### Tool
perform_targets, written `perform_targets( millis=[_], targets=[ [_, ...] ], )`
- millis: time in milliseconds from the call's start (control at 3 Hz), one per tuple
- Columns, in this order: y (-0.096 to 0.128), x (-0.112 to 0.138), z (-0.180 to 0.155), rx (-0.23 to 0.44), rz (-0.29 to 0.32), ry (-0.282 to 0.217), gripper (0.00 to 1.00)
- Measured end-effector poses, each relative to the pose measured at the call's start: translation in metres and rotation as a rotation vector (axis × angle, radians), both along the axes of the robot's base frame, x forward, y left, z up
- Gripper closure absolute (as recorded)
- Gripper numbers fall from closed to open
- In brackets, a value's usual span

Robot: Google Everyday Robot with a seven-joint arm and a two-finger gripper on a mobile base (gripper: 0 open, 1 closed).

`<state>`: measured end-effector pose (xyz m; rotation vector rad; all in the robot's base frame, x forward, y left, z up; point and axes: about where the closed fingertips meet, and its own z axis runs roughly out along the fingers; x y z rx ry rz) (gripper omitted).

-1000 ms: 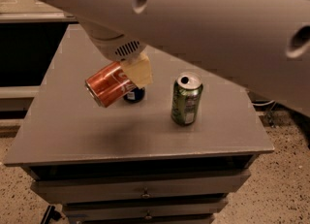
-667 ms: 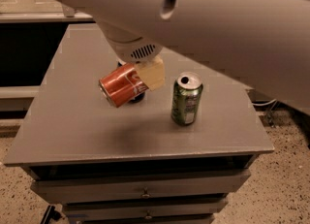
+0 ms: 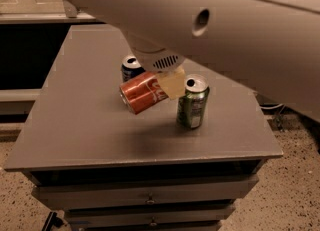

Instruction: Place coke can upright

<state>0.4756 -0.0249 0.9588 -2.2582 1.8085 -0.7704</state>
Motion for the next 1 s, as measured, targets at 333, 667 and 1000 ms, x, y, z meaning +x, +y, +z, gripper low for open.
perform_targets(
  millis=[333,667,1000],
  targets=[
    [-0.003,0.000,-0.001,0.001,-0.011,0.002,0.67],
    [-0.004,-0.001,0.003,0.000,-0.021,-0.006,0.69],
    [0.003,-0.002,0.009,-0.004,-0.022,-0.016,0.69]
  ],
)
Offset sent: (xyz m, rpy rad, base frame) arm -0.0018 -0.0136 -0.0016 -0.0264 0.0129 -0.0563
